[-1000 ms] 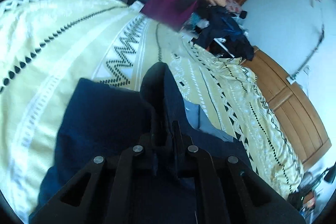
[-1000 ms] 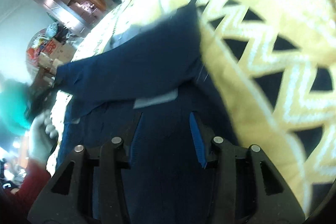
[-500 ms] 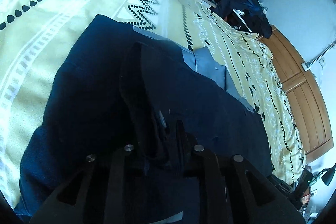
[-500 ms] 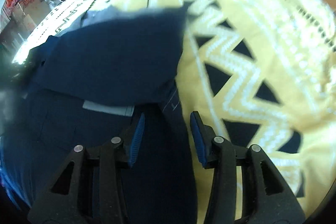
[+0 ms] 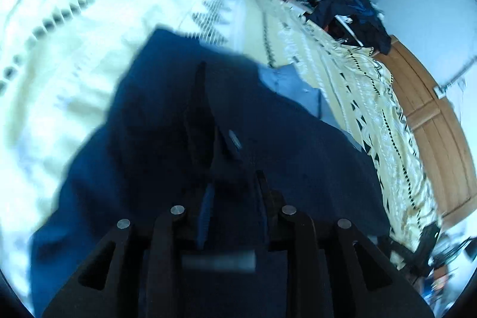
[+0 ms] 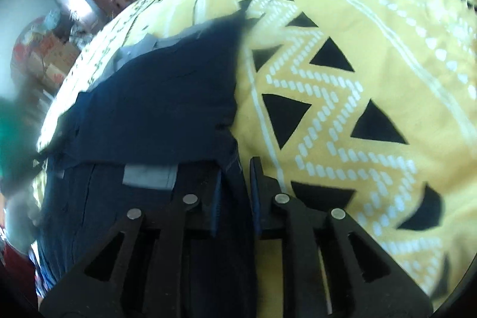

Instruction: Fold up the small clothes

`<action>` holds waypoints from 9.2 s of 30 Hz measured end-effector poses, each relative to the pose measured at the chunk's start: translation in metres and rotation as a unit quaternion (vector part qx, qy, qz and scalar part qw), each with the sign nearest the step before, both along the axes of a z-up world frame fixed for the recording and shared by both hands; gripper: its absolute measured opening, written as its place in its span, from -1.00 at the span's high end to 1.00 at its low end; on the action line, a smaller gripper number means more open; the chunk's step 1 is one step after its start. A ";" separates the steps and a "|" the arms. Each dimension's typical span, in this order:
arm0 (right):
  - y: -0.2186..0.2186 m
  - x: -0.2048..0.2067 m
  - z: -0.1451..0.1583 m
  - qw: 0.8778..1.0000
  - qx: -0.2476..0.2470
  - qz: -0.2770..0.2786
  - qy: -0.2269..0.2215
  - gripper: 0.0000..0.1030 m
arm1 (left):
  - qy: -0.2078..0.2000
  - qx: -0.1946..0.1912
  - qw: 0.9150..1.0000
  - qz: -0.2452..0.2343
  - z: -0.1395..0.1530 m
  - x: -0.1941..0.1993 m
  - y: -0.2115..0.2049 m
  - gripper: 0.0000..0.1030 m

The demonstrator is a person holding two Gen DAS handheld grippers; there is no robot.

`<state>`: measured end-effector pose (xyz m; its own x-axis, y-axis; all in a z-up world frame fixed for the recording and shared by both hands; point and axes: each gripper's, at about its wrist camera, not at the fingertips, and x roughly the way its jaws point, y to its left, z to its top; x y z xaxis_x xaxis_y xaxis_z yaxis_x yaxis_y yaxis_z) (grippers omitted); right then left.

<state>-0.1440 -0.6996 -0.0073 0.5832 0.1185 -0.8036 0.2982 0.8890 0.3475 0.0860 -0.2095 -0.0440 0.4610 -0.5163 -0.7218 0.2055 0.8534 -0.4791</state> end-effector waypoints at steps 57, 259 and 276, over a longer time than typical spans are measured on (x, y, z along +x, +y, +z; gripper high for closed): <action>0.088 -0.186 -0.004 0.981 0.065 0.117 0.141 -0.28 | 0.113 -0.024 0.986 -0.122 0.002 -0.233 0.216 -0.01; 0.078 0.166 0.066 0.985 0.100 0.123 -0.068 0.83 | -0.254 0.040 0.903 -0.344 0.094 -0.115 -0.239 0.74; -0.040 0.120 -0.031 0.961 0.268 0.052 -0.035 0.60 | -0.144 0.097 0.867 -0.467 0.015 -0.144 -0.356 0.39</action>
